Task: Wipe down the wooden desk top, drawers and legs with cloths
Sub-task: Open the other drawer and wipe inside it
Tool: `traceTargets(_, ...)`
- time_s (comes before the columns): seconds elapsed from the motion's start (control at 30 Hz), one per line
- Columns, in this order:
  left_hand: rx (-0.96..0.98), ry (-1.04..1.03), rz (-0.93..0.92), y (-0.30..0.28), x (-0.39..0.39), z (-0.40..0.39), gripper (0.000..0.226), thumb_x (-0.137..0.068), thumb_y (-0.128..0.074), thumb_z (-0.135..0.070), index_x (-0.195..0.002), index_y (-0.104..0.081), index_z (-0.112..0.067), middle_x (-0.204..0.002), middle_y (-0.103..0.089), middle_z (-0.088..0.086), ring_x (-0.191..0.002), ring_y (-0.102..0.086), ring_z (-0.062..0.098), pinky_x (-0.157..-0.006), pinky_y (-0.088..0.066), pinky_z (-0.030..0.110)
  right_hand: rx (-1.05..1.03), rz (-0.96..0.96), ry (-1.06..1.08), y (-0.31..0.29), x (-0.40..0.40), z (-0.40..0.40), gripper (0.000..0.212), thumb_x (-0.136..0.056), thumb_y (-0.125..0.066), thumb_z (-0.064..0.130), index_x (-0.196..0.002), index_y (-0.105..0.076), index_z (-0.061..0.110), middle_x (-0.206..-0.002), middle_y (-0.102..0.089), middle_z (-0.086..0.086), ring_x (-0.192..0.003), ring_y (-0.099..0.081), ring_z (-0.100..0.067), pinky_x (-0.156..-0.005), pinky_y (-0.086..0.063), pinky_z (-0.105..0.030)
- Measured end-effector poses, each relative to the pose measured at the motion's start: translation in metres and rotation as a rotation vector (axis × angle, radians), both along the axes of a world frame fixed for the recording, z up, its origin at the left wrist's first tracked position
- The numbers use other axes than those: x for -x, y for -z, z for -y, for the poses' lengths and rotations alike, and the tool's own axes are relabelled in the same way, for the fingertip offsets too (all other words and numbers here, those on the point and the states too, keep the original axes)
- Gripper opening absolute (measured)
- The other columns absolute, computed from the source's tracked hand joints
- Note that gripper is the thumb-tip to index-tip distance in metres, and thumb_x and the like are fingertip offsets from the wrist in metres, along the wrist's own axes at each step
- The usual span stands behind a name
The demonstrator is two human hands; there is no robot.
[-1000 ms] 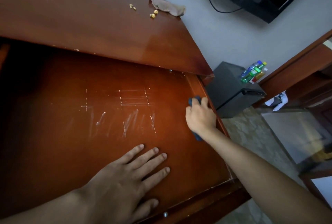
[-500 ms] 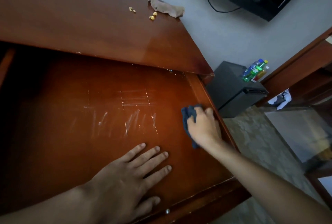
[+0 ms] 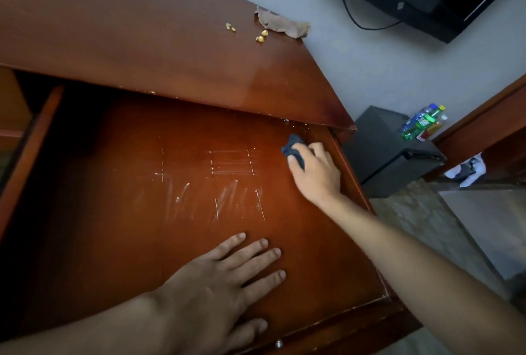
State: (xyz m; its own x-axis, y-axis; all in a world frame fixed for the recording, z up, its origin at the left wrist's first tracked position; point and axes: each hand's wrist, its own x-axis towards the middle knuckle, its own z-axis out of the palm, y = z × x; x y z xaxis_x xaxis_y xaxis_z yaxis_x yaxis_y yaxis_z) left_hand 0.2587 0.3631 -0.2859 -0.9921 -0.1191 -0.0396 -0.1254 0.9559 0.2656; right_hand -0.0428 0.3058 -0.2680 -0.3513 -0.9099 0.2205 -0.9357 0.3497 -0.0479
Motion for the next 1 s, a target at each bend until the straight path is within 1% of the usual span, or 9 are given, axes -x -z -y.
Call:
traceTargets(0.07, -0.048, 0.015, 0.055, -0.004, 0.002, 0.000, 0.068, -0.105, -0.011, -0.067, -0.159, 0.022, -0.041, -0.162, 0.038, -0.013, -0.144, 0.044, 0.006, -0.111, 0.037, 0.035, 0.039, 0.089, -0.177, 0.002, -0.021, -0.030, 0.036, -0.099, -0.051, 0.053, -0.128, -0.060, 0.034, -0.122, -0.052, 0.010, -0.110, -0.055, -0.016, -0.081, -0.048, -0.034)
traceTargets(0.2, -0.053, 0.026, 0.091, -0.001, 0.005, 0.001, 0.068, -0.105, -0.011, -0.066, -0.159, 0.022, -0.039, -0.162, 0.038, -0.010, -0.143, 0.045, 0.009, -0.108, 0.039, 0.035, 0.005, 0.149, -0.406, -0.001, -0.033, -0.054, 0.029, -0.096, -0.057, 0.053, -0.116, -0.062, 0.032, -0.110, -0.054, 0.017, -0.098, -0.059, -0.006, -0.076, -0.053, -0.033)
traceTargets(0.33, -0.052, 0.035, 0.114, -0.002, 0.006, 0.002, 0.068, -0.106, -0.011, -0.065, -0.159, 0.021, -0.039, -0.163, 0.037, -0.010, -0.140, 0.047, 0.010, -0.106, 0.040, 0.034, 0.063, 0.081, -0.170, -0.002, -0.013, 0.015, 0.036, -0.103, -0.049, 0.047, -0.136, -0.056, 0.036, -0.121, -0.056, 0.010, -0.099, -0.064, -0.019, -0.077, -0.050, -0.032)
traceTargets(0.4, -0.058, 0.046, 0.113, -0.003, 0.006, 0.002, 0.068, -0.106, -0.013, -0.065, -0.160, 0.019, -0.039, -0.163, 0.037, -0.010, -0.141, 0.046, 0.009, -0.106, 0.040, 0.034, 0.075, 0.099, -0.076, -0.003, -0.015, 0.045, 0.038, -0.103, -0.049, 0.046, -0.139, -0.057, 0.036, -0.125, -0.055, 0.008, -0.105, -0.063, -0.022, -0.081, -0.049, -0.033)
traceTargets(0.6, -0.070, 0.053, 0.135, -0.004, 0.007, 0.003, 0.067, -0.107, -0.012, -0.064, -0.160, 0.020, -0.038, -0.163, 0.037, -0.009, -0.141, 0.046, 0.009, -0.105, 0.041, 0.034, -0.036, 0.242, -0.463, 0.000, -0.037, 0.035, 0.028, -0.099, -0.061, 0.037, -0.126, -0.068, 0.042, -0.108, -0.054, 0.018, -0.099, -0.059, -0.006, -0.080, -0.049, -0.025)
traceTargets(0.73, -0.065, 0.042, 0.120, -0.004, 0.006, 0.001, 0.067, -0.107, -0.012, -0.064, -0.160, 0.021, -0.039, -0.162, 0.038, -0.010, -0.137, 0.049, 0.007, -0.105, 0.042, 0.033, 0.105, 0.174, -0.138, -0.002, -0.019, 0.057, 0.029, -0.100, -0.060, 0.036, -0.127, -0.070, 0.033, -0.113, -0.057, 0.006, -0.099, -0.063, -0.022, -0.078, -0.048, -0.030)
traceTargets(0.77, -0.066, 0.040, 0.120, -0.004, 0.006, 0.001, 0.068, -0.106, -0.012, -0.064, -0.160, 0.020, -0.039, -0.162, 0.038, -0.010, -0.138, 0.049, 0.007, -0.105, 0.042, 0.033, 0.113, 0.140, -0.125, 0.001, -0.024, 0.057, 0.029, -0.100, -0.059, 0.036, -0.127, -0.070, 0.032, -0.112, -0.057, 0.005, -0.096, -0.063, -0.023, -0.076, -0.047, -0.030)
traceTargets(0.93, -0.074, 0.044, 0.131, -0.005, 0.007, 0.003, 0.068, -0.107, -0.013, -0.063, -0.160, 0.019, -0.038, -0.164, 0.036, -0.009, -0.142, 0.045, 0.010, -0.103, 0.042, 0.032, 0.064, 0.172, -0.510, 0.007, -0.055, 0.016, 0.029, -0.097, -0.064, 0.039, -0.125, -0.070, 0.036, -0.105, -0.056, 0.012, -0.086, -0.064, -0.013, -0.072, -0.052, -0.028)
traceTargets(1.0, -0.078, 0.034, 0.124, -0.008, 0.006, 0.002, 0.068, -0.107, -0.014, -0.063, -0.161, 0.018, -0.038, -0.164, 0.035, -0.009, -0.146, 0.042, 0.010, -0.105, 0.041, 0.033, 0.086, 0.127, -0.370, 0.001, -0.037, 0.030, 0.029, -0.097, -0.061, 0.043, -0.124, -0.069, 0.037, -0.108, -0.058, 0.010, -0.090, -0.065, -0.019, -0.074, -0.051, -0.031)
